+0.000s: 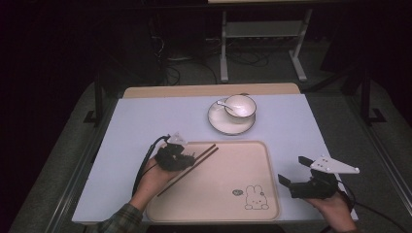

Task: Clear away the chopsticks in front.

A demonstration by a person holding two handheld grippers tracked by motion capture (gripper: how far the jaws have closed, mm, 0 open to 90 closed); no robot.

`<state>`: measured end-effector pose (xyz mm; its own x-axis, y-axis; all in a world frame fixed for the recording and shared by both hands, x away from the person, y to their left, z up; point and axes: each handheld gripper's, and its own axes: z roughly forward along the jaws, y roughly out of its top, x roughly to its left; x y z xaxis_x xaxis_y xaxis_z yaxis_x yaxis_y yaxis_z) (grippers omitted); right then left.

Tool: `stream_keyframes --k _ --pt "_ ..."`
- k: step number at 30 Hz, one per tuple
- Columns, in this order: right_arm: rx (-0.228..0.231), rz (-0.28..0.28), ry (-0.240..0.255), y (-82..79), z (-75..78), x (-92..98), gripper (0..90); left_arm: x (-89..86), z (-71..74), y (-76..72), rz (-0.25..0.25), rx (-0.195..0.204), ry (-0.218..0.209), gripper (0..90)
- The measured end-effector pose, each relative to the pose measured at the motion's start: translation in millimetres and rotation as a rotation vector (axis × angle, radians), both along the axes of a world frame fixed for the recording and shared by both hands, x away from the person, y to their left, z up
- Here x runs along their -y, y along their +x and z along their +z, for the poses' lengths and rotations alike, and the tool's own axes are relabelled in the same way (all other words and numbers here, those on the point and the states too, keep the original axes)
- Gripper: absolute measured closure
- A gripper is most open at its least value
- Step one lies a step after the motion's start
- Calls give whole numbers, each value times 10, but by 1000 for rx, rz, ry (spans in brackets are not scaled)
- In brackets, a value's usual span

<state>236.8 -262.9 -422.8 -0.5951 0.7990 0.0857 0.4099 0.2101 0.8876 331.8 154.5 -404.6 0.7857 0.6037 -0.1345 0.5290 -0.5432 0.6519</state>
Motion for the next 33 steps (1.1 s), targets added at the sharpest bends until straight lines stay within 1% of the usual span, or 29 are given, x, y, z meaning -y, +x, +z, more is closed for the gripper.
stream_keyframes --k 1,5,6,7,8,9,11,12,13,14,16,19,20,23,28,29,31,32,33 --pt "3 0 -2 -3 2 -3 3 100 19 100 -33 1 -5 893" --pt "0 0 -4 0 -2 -3 3 299 -9 313 -64 -1 -19 895" --pt "0 0 -5 1 -4 0 3 299 -9 313 -64 -1 -19 895" --pt "0 0 -5 1 -4 0 3 342 -26 366 -72 -9 -23 895" --pt "0 -1 -4 0 -8 8 3 430 -71 452 -86 -19 -24 895" --pt "0 -1 -4 0 -8 8 3 430 -71 452 -86 -19 -24 895" --pt "0 -5 -1 -2 -8 19 3 516 -126 514 -100 -36 -18 895" --pt "-1 -6 1 -4 -10 27 3 596 -186 551 -113 -39 3 894" --pt "-3 -6 1 -5 -12 29 3 596 -186 551 -113 -39 3 894" --pt "-3 -6 1 -5 -12 29 3 627 -215 565 -119 -43 6 894" --pt "-3 -4 1 -7 -12 32 3 696 -285 597 -124 -39 18 894" --pt "-2 -4 1 -8 -11 30 3 710 -323 625 -121 -37 31 894" --pt "-2 -4 1 -7 -11 29 3 696 -347 649 -111 -44 15 894" --pt "-2 -4 0 -4 -12 29 3 673 -346 666 -100 -36 19 895" --pt "-2 -4 0 -3 -13 29 3 592 -339 700 -79 -37 26 895" --pt "-3 -5 0 -4 -13 29 3 550 -338 705 -71 -39 25 894" --pt "-3 -4 0 -3 -14 29 3 522 -338 709 -69 -40 24 894" --pt "-4 -4 -1 -3 -14 29 3 465 -342 703 -56 -47 15 894" --pt "-4 -5 -1 -2 -15 29 3 465 -342 703 -56 -47 15 895"
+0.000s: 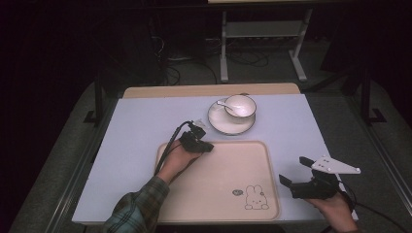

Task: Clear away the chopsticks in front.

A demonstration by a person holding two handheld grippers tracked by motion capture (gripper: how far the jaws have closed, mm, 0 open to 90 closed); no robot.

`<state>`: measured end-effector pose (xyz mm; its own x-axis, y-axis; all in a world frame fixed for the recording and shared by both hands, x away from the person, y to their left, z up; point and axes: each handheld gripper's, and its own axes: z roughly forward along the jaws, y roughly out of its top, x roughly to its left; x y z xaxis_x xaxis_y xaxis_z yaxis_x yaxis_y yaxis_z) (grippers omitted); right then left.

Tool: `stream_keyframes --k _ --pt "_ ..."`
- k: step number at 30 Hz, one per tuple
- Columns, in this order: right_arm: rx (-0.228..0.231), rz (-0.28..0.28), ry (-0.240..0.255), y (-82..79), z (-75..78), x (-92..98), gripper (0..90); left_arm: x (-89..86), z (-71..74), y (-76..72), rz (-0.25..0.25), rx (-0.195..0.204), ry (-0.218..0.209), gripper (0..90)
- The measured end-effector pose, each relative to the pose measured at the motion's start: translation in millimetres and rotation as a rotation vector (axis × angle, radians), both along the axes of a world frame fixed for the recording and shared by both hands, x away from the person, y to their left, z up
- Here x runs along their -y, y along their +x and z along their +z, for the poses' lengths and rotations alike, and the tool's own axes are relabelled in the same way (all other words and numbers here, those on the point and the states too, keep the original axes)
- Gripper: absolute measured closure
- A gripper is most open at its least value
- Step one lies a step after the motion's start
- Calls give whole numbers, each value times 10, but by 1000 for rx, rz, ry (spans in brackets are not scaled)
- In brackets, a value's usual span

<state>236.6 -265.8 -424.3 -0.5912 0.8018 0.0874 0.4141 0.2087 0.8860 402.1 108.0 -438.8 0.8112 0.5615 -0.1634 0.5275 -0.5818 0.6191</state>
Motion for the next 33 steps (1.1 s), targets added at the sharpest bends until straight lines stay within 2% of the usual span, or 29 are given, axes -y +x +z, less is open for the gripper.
stream_keyframes --k 18,33 --pt "-2 0 -1 7 -3 -7 3 -662 19 -151 89 -14 17 894" --pt "-2 -1 -3 8 -3 -9 3 -1091 36 -240 163 -17 20 895"
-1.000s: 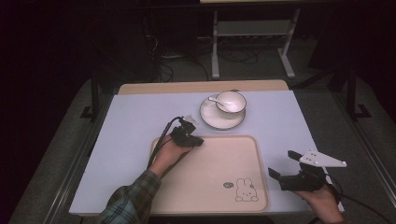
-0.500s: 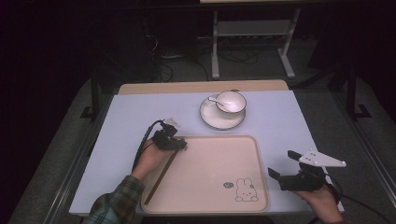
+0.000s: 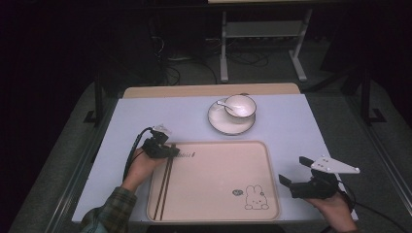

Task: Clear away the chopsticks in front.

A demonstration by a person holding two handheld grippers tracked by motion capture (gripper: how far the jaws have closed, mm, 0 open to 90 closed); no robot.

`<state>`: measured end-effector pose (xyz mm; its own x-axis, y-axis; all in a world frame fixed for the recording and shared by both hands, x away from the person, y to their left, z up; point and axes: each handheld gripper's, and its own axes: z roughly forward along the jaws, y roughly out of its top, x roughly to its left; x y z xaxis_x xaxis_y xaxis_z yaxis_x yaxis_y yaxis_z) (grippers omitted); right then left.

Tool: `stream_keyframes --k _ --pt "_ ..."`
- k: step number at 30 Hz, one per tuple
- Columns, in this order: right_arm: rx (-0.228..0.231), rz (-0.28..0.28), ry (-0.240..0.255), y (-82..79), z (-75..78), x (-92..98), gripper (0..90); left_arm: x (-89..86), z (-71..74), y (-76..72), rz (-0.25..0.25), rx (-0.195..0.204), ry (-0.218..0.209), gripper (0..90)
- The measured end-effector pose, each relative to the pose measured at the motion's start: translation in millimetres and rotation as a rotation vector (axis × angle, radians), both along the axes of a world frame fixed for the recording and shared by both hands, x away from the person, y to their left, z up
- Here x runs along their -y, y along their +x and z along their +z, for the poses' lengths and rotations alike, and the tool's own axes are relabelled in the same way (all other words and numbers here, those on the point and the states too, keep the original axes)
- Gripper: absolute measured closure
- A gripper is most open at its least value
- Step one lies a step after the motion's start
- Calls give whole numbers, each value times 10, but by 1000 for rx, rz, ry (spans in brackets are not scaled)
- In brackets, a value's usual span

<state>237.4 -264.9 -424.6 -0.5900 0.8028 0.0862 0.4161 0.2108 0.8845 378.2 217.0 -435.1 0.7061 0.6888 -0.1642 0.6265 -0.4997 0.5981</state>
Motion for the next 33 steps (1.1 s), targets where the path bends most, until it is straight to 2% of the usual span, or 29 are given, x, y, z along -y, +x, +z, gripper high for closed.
stream_keyframes --k 10,16,20,24,31,33 --pt "0 1 -3 1 -1 -1 3 -203 18 -33 35 11 7 894" --pt "0 2 -4 0 -1 -5 3 -198 19 -27 31 19 13 894" --pt "1 2 -5 -2 -2 -1 3 -199 71 -55 27 37 -10 875" --pt "0 2 -5 0 -4 -1 3 -214 168 -131 19 85 -34 762" --pt "0 1 -6 -2 -5 2 3 -304 286 -295 27 152 -69 440" --pt "0 2 -6 0 -5 2 3 -348 313 -357 29 175 -80 382"
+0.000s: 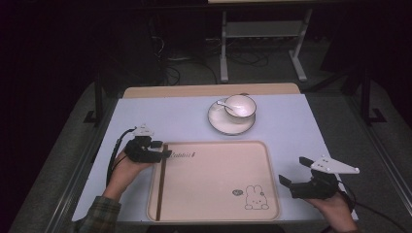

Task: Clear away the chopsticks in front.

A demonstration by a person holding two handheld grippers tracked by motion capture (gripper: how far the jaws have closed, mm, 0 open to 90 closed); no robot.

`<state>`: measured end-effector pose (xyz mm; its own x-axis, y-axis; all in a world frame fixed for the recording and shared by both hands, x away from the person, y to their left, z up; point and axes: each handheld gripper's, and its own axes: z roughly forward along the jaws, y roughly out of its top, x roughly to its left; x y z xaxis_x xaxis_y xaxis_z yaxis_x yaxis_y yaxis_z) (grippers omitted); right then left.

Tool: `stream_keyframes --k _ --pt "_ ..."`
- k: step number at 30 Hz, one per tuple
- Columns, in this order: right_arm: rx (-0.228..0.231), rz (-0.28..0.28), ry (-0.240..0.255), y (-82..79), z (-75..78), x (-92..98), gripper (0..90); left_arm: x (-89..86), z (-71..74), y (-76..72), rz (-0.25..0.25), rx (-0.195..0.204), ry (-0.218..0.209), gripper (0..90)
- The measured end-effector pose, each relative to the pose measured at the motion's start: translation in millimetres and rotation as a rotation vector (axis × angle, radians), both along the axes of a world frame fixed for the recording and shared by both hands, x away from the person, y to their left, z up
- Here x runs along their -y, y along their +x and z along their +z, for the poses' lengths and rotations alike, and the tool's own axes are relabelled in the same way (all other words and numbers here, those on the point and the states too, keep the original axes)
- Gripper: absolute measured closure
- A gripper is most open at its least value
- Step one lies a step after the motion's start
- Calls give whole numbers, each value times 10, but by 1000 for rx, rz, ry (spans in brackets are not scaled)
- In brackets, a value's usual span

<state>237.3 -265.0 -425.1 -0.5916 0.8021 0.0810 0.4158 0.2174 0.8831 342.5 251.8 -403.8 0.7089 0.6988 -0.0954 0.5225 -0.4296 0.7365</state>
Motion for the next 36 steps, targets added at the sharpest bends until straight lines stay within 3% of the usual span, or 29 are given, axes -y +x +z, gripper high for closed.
stream_keyframes --k 4,11,15,27,36 --pt "0 4 -1 2 1 -10 3 -92 37 -122 6 39 -16 291" --pt "-2 2 0 4 -2 -10 3 -249 45 -333 33 69 -25 205" --pt "-2 6 1 4 -2 -13 3 -322 -5 -440 50 79 0 155" --pt "2 6 -2 3 0 -20 3 -532 -171 -694 63 61 3 149" --pt "1 7 -6 3 -1 -22 3 -576 -192 -718 69 59 -1 150"
